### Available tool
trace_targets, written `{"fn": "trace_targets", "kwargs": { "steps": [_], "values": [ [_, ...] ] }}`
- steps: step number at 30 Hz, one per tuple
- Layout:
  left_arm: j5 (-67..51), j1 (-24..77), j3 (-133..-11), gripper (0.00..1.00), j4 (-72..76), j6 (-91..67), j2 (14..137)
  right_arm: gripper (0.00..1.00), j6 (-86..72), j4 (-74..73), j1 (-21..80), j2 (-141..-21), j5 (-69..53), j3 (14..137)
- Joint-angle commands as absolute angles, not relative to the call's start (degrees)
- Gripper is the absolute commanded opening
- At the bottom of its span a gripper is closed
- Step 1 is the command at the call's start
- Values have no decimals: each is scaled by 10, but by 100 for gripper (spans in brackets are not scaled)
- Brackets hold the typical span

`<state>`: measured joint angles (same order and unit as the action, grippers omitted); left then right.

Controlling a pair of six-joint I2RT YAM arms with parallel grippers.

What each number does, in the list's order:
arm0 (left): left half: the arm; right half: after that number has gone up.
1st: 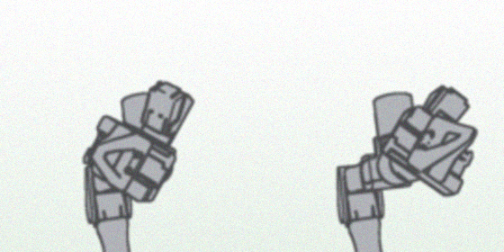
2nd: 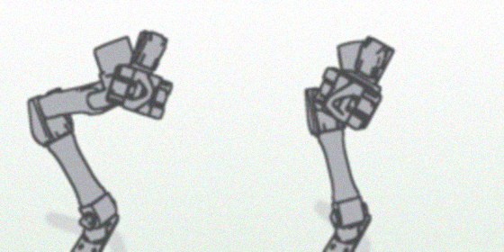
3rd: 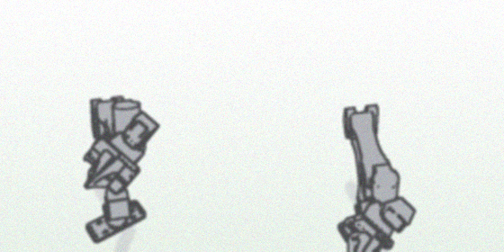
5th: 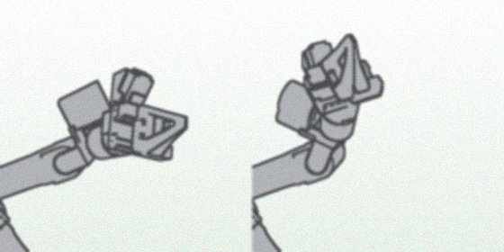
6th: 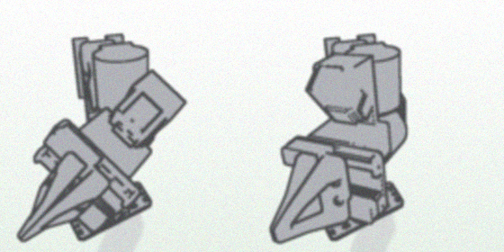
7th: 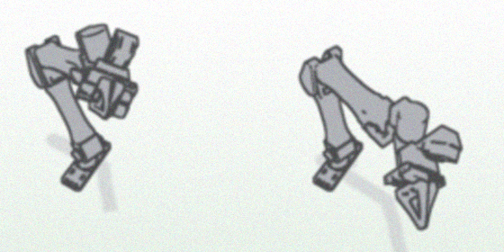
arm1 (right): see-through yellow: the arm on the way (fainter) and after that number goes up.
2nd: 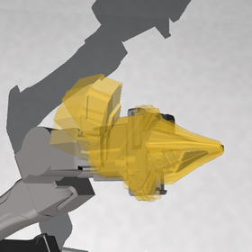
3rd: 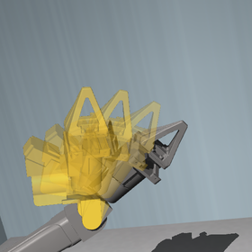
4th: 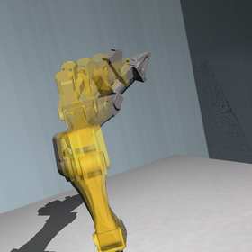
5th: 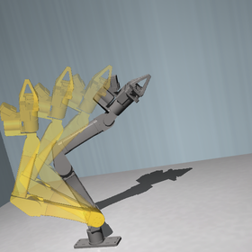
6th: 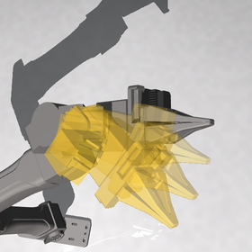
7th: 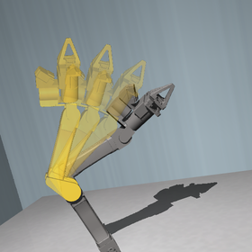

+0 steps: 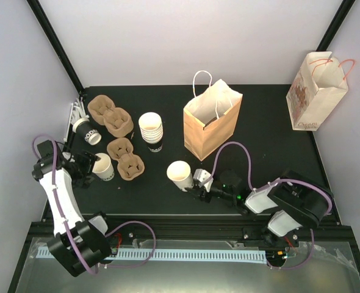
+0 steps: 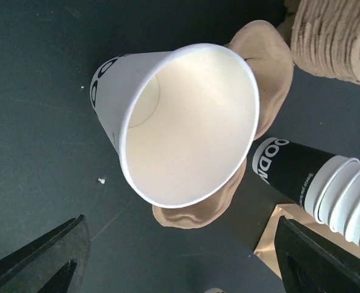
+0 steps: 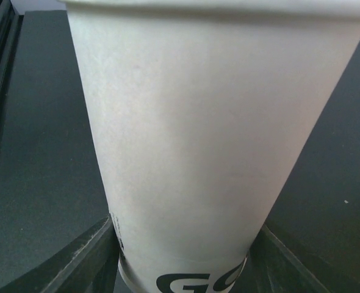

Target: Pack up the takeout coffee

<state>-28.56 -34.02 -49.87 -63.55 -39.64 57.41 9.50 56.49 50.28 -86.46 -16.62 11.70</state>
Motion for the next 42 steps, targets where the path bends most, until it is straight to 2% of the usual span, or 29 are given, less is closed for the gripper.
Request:
{"fn": "trace_targets", "kwargs": {
  "steps": [1, 7, 16, 20, 24, 25, 31, 34, 37, 42],
  "values": [
    [-266, -330, -518, 86, -630, -370, 539, 59, 100, 622, 509, -893, -150, 119],
    [-291, -268, -543, 87, -579, -327, 516, 60, 97, 648, 511, -942, -136, 118],
    [-219, -76, -613, 86, -580, -316, 533, 65, 101, 663, 521, -983, -114, 119],
    [-244, -17, -602, 85, -551, -287, 531, 76, 102, 664, 523, -984, -105, 111],
    [-243, 10, -609, 86, -550, -255, 541, 98, 104, 663, 525, -974, -96, 101],
    [-242, 15, -613, 87, -554, -250, 545, 100, 103, 662, 525, -969, -93, 97],
    [-202, 35, -632, 90, -564, -219, 547, 100, 107, 629, 532, -918, -77, 81],
    [-198, 36, -636, 98, -563, -212, 544, 100, 114, 593, 539, -888, -69, 75],
    [-206, 36, -636, 99, -564, -209, 544, 100, 114, 564, 550, -846, -57, 64],
    [-132, 23, -625, 99, -568, -248, 526, 100, 91, 386, 570, -693, -22, 90]
  ]
}}
